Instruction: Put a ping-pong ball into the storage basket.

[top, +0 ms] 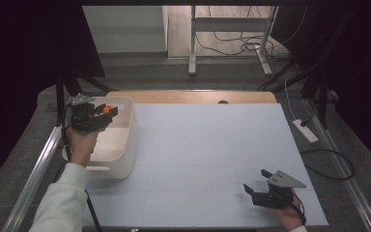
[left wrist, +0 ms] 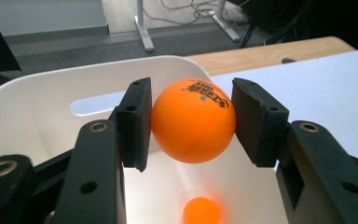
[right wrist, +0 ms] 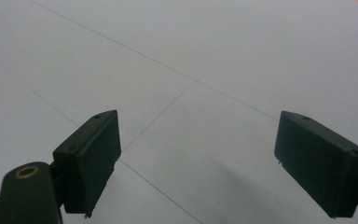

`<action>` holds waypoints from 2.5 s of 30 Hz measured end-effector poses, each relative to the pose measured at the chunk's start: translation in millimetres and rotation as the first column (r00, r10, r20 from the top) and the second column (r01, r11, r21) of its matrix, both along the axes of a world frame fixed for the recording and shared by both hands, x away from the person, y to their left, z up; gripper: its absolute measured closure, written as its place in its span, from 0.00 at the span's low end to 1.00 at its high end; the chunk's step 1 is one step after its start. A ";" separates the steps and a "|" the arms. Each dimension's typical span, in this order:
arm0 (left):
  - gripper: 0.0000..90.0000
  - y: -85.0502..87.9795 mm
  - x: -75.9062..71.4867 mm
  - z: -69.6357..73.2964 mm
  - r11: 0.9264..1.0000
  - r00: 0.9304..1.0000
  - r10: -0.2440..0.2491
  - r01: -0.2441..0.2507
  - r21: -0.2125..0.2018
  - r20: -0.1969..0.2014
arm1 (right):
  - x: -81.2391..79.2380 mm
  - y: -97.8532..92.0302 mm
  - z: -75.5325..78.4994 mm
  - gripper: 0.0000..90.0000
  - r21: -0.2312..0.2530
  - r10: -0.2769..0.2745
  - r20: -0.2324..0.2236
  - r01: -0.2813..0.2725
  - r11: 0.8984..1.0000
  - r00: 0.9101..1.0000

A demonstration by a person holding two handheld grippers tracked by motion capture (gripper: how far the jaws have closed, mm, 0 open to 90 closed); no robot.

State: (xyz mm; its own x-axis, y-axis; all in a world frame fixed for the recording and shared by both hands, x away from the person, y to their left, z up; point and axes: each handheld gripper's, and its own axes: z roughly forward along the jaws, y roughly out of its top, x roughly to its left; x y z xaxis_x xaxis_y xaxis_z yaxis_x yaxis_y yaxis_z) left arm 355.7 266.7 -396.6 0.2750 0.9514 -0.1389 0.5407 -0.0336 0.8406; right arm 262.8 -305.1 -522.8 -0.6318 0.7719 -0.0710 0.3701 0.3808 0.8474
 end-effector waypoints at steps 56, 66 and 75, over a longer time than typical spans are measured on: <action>0.22 2.7 3.6 -10.0 0.999 0.998 0.000 -0.002 -0.037 -0.061 | -0.1 0.3 -0.4 0.16 -0.006 0.000 0.000 0.000 1.000 1.000; 0.20 -7.1 -2.0 -4.7 0.998 0.999 -0.037 0.035 -0.054 -0.037 | -1.2 -0.3 0.1 0.16 -0.010 0.001 0.004 -0.001 1.000 1.000; 0.20 -24.9 -8.8 2.6 0.991 0.993 -0.116 0.115 -0.072 -0.007 | -1.4 -2.3 1.7 0.16 0.001 -0.001 0.012 0.001 1.000 1.000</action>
State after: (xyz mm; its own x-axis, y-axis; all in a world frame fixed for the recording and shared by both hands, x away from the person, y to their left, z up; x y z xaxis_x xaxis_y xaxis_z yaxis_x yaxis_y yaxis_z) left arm 346.9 241.8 -394.0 0.3806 0.9009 -0.2085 0.5457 -0.0368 0.8371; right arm 261.4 -307.4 -521.2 -0.6305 0.7723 -0.0778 0.3599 0.3797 0.8522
